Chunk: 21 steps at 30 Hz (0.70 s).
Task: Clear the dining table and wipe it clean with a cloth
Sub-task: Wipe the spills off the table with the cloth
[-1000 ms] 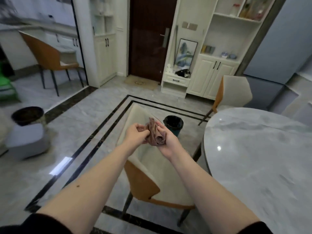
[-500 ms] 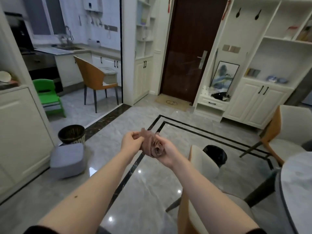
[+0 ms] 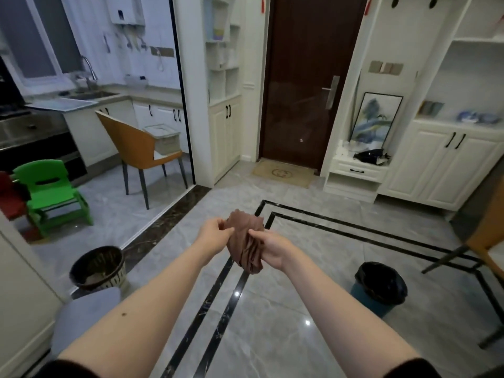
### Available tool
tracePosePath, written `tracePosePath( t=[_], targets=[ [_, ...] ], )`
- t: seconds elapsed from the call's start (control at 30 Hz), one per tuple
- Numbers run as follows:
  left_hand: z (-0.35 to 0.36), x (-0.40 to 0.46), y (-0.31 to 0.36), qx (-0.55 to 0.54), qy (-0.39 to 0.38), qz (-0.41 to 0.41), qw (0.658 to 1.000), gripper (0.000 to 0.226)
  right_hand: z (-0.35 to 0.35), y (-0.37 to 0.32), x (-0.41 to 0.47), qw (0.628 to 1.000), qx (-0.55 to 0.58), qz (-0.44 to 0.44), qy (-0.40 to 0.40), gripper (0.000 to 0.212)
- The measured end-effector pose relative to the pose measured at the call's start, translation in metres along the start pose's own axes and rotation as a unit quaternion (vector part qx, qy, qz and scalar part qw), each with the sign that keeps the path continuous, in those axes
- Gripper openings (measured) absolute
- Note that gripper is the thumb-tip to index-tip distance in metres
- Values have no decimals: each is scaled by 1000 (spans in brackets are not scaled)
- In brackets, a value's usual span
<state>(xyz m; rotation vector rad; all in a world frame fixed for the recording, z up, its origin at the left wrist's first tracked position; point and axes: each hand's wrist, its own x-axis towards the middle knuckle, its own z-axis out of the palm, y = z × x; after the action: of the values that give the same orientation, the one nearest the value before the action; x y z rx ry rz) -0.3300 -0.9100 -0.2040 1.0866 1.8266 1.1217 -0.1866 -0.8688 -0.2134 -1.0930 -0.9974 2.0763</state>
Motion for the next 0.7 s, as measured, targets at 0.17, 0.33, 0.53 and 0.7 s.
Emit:
tracePosePath(
  t=[0.17,0.33,0.53,0.7],
  targets=[
    [27,100,14,54,-18,29,998,3,-25,-44,82,990,-74,-24,118,17],
    [77,225,40,126,-94,104,982,6,-71,-103,164,975,-80,-51,200,21],
    [163,339,98,113,-189,148,964,11,-143,-184,221,946,-78,-63,308,23],
    [279,423,146,121,-237,202,942,10,-245,-254,270,915,-52,-69,393,23]
  ],
)
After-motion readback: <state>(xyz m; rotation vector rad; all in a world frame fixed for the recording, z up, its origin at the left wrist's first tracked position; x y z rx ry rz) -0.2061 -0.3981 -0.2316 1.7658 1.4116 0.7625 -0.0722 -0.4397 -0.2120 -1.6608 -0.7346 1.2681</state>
